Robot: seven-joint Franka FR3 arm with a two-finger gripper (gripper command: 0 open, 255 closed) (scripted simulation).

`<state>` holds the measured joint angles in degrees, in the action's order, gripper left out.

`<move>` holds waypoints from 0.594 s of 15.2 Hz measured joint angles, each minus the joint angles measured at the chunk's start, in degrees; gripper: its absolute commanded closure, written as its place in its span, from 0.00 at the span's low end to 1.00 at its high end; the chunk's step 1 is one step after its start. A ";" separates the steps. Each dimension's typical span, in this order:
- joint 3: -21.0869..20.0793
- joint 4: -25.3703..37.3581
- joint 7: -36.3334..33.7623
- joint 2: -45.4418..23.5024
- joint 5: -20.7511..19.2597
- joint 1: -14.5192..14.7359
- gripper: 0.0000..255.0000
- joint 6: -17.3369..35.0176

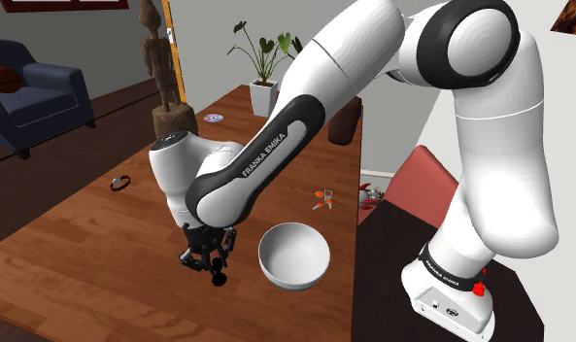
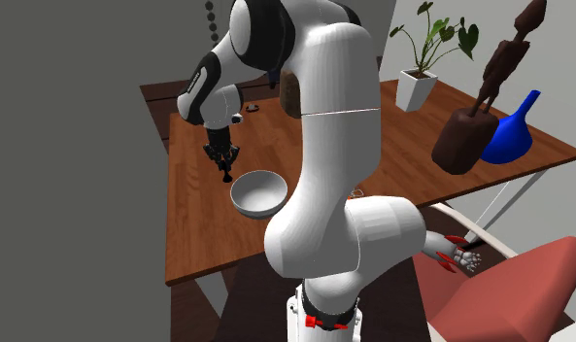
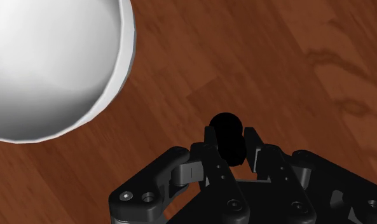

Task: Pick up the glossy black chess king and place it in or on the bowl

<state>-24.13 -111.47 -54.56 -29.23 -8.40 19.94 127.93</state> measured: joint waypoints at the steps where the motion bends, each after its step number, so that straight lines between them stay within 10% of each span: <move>1: 0.00 0.01 0.00 -0.01 0.00 0.01 1.00 0.01; 9: -0.97 0.40 0.64 3.22 1.47 -0.72 1.00 -3.45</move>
<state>-25.10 -111.07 -53.92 -26.01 -6.92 19.23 124.48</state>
